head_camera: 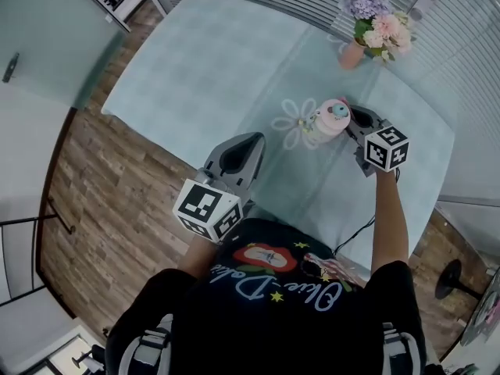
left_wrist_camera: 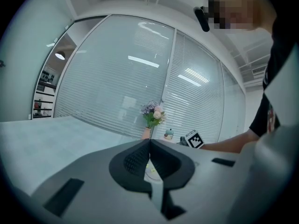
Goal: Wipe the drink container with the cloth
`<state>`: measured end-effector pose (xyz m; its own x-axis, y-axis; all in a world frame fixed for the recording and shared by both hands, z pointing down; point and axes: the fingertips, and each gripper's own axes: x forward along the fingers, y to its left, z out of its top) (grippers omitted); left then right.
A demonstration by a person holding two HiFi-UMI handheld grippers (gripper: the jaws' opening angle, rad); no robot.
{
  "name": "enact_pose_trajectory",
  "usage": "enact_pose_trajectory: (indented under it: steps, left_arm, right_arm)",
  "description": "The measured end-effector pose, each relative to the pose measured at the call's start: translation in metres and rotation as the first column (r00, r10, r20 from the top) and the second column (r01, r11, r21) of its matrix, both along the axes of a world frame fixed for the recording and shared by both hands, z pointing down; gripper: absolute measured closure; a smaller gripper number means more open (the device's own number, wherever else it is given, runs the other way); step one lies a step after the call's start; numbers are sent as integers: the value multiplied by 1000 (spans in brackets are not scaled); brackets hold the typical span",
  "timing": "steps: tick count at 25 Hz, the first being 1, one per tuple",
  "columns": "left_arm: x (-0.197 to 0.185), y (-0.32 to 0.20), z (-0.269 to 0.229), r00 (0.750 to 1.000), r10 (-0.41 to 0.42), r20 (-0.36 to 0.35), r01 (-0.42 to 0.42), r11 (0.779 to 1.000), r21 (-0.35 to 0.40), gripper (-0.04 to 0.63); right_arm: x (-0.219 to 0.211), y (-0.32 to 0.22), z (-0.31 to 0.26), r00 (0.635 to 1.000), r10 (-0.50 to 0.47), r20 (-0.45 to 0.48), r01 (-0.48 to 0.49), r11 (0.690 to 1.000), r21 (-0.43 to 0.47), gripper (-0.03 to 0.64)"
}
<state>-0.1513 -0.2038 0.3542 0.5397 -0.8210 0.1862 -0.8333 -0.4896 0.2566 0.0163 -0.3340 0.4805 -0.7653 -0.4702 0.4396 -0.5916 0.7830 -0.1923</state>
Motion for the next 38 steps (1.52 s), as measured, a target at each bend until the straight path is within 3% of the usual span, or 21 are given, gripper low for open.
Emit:
enact_pose_trajectory:
  steps: [8, 13, 17, 21, 26, 38]
  left_arm:
    - [-8, 2, 1, 1000, -18, -5, 18, 1000, 5, 592]
    - [-11, 2, 2, 1000, -20, -11, 20, 1000, 1, 592]
    - [-7, 0, 0, 1000, -6, -10, 6, 1000, 6, 592]
    - [-5, -1, -1, 1000, 3, -8, -3, 1000, 10, 592]
    - [3, -6, -1, 1000, 18, 1, -18, 1000, 16, 592]
    - [34, -19, 5, 995, 96, 30, -97, 995, 14, 592]
  right_arm:
    - [3, 1, 30, 990, 25, -139, -28, 999, -17, 591]
    - [4, 4, 41, 983, 52, -176, -59, 997, -39, 592]
    - [5, 1, 38, 977, 77, -198, -76, 997, 10, 591]
    - [19, -3, 17, 965, 220, -145, -207, 974, 95, 591]
    - [54, 8, 1, 893, 427, -139, -411, 902, 129, 591]
    - [67, 75, -44, 833, 546, 87, -553, 827, 102, 591]
